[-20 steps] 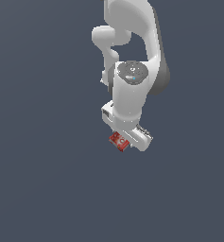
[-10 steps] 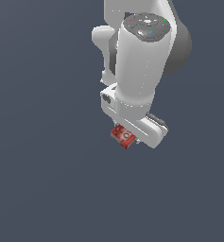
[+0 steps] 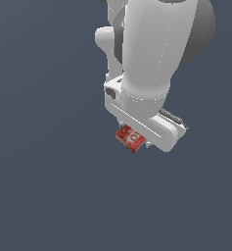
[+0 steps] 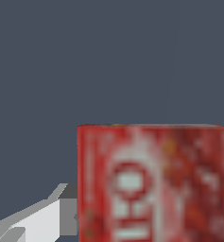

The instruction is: Pick up the object and move it to a goal position.

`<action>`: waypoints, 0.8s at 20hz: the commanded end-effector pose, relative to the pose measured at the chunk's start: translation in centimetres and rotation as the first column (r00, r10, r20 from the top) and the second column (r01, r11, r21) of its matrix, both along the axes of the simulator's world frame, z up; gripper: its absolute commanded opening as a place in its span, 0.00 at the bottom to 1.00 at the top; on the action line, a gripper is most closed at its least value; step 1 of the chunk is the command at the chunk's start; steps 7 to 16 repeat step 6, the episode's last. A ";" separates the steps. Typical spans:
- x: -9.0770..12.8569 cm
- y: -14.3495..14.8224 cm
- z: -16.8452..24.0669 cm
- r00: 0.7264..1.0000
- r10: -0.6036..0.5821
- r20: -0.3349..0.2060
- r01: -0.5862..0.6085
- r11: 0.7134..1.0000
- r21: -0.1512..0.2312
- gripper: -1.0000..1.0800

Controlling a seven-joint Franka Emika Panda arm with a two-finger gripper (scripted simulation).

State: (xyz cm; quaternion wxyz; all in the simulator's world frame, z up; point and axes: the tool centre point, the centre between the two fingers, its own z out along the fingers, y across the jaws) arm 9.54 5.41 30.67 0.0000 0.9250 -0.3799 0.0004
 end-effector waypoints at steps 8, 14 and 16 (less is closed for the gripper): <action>0.4 0.0 0.7 1.000 0.000 -0.001 0.000 1.000 0.000 0.00; 0.4 0.0 0.7 1.000 0.000 -0.001 0.000 1.000 0.000 0.00; 0.4 0.0 0.7 1.000 0.000 -0.001 0.000 1.000 0.000 0.00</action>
